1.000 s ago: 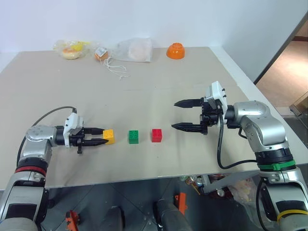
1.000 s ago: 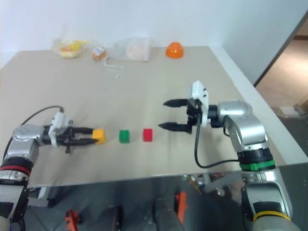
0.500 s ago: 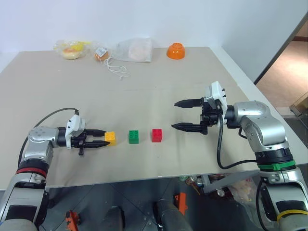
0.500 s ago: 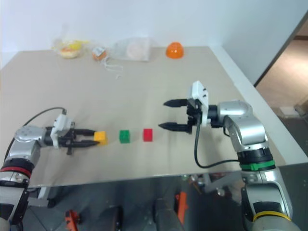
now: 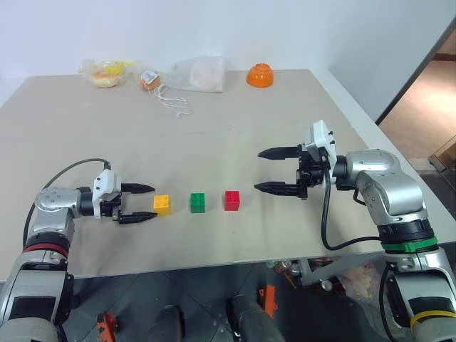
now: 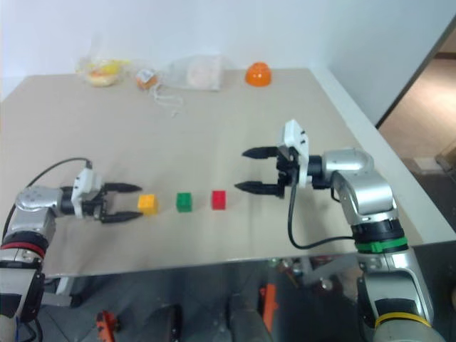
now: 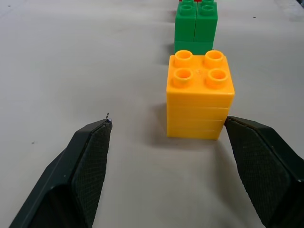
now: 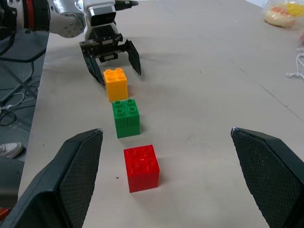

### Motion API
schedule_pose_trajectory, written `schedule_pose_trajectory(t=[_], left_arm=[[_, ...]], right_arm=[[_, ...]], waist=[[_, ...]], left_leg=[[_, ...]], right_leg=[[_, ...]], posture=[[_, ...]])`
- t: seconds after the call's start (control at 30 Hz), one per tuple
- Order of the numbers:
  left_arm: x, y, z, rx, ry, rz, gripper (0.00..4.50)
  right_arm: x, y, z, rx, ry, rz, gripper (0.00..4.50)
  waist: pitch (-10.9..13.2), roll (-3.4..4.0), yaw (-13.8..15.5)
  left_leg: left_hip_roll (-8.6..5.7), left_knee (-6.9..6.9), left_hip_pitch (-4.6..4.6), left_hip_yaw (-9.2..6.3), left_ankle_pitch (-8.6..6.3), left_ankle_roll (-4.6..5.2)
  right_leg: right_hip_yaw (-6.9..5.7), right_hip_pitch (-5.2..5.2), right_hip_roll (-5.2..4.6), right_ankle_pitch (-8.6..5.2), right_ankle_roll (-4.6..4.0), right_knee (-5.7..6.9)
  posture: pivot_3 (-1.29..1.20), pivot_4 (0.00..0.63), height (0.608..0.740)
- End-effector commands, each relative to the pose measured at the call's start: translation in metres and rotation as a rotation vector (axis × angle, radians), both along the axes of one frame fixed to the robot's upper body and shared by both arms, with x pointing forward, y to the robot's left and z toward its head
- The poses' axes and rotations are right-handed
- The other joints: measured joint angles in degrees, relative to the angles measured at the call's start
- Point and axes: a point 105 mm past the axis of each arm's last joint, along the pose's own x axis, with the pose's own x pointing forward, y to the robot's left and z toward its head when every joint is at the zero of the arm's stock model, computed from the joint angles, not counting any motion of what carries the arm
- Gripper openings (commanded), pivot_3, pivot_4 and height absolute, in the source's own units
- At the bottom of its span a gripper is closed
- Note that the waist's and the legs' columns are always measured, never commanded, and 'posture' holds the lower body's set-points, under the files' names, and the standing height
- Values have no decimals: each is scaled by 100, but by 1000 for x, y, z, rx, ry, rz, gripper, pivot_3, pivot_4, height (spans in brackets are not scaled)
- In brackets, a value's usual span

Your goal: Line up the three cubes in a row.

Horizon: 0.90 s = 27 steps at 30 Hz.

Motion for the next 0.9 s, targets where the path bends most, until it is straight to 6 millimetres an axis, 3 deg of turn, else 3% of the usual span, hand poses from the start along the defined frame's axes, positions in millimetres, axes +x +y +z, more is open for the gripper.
schedule_pose_trajectory(t=[0.03, 0.2, 0.33, 0.4, 0.5, 0.6, 0.9], left_arm=[[-18, 19, 13, 6, 42, 11, 3915], [-39, 50, 17, -49, 161, 161, 3915], [-22, 79, 31, -183, 94, 500, 3915], [-16, 85, 48, -287, -9, 630, 3915], [-22, 79, 57, -392, -44, 706, 3915], [-37, 60, 50, -433, -39, 756, 3915], [-66, 50, 25, -447, 7, 884, 3915]], right_arm=[[-1, -3, 16, 10, -52, 7, 4500], [2, -5, 16, 11, -57, 1, 4500], [15, -9, 10, 21, -69, -81, 4500], [23, -14, 2, 37, -58, -151, 4500], [24, -22, -14, 50, -8, -199, 4500], [20, -34, -30, 51, 39, -247, 4500], [7, -40, -36, 100, 72, -303, 4500]], waist=[[0, 0, -41], [2, 4, -91], [2, 3, -83], [2, 3, -72], [2, 3, -48], [1, 2, -24], [1, 2, -16]], left_leg=[[2, 0, 0, 1, 0, 0], [11, -8, 3, 0, -4, 4], [13, -6, 5, -4, -4, 4], [13, -3, 4, -5, -3, 4], [8, -2, 3, 3, -3, 3], [9, -3, 3, 8, -19, -22], [10, -2, 28, 9, -29, -21]], right_leg=[[1, 0, 1, 0, 0, 0], [-6, -6, 4, -12, -16, 5], [-15, -5, 4, -25, -41, 8], [-16, -2, 3, -24, -40, 8], [-12, -1, -8, -7, -10, 3], [-4, 1, -12, -24, -4, 1], [2, 12, 2, -32, -18, 4]], posture=[[0, 150, 740], [0, 150, 740], [0, 150, 740], [0, 150, 740], [0, 150, 740], [0, 150, 740], [0, 150, 740]])
